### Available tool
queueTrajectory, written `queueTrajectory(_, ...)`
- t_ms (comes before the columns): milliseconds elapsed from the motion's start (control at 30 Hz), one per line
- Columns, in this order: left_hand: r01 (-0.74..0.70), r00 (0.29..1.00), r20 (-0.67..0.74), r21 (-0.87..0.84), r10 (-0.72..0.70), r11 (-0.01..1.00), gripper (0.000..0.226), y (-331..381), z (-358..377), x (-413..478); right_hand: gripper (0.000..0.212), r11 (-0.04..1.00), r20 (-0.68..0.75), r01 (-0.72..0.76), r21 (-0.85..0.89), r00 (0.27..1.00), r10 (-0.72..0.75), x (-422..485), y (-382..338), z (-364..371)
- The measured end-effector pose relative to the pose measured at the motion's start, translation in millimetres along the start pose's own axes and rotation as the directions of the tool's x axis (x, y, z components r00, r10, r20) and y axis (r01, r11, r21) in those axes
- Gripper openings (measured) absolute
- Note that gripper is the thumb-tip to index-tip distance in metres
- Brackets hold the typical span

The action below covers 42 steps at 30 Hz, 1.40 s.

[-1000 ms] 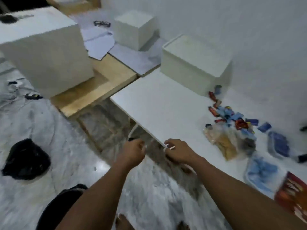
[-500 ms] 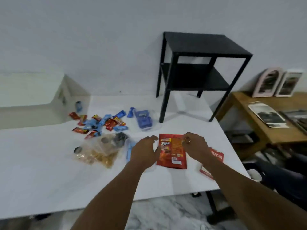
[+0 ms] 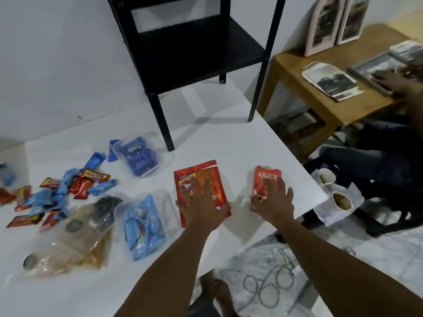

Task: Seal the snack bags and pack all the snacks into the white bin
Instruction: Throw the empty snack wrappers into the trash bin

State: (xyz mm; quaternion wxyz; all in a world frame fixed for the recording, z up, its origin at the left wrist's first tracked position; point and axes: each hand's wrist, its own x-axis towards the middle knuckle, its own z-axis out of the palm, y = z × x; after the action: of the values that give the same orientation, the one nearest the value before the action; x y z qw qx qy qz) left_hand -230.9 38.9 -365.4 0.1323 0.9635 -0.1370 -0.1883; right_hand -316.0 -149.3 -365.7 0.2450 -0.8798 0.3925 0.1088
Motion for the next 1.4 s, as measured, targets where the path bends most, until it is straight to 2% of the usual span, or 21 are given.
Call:
queueTrajectory(100,0.059,0.998,0.015,0.001,-0.059,0.998,0.115,8,14,26,0.083,0.998,0.0,-0.044,-0.045,0.999,0.044,10,-2,11)
queueTrajectory(233,0.095,0.994,0.061,-0.013,-0.094,0.995,0.118,11,28,47,0.075,0.998,-0.029,-0.056,0.014,0.998,0.057,24,-5,17)
queueTrajectory(433,0.046,0.992,0.107,0.145,-0.062,0.988,0.095,12,37,53,0.074,0.999,-0.063,-0.024,-0.027,0.998,0.022,36,-5,17)
queueTrajectory(700,-0.035,0.996,0.092,0.178,0.019,0.983,0.075,6,39,44,0.079,0.999,-0.015,0.004,-0.038,1.0,-0.005,34,-2,12)
queueTrajectory(900,-0.1,0.995,0.009,0.134,0.099,0.986,0.054,0,42,23,0.084,0.999,0.029,0.031,-0.034,0.999,-0.03,23,-1,11)
queueTrajectory(1067,-0.111,0.994,-0.007,0.097,0.112,0.989,0.056,-5,39,11,0.084,0.997,0.07,0.074,-0.032,0.995,-0.071,15,-2,10)
queueTrajectory(1200,-0.116,0.989,-0.079,0.076,0.122,0.99,0.053,-12,30,1,0.082,0.994,0.108,0.105,-0.042,0.989,-0.1,10,-7,3)
queueTrajectory(1400,-0.191,0.96,-0.186,0.1,0.207,0.976,0.056,-13,11,-20,0.076,0.982,0.102,0.178,-0.06,0.98,-0.171,-1,-19,-10)
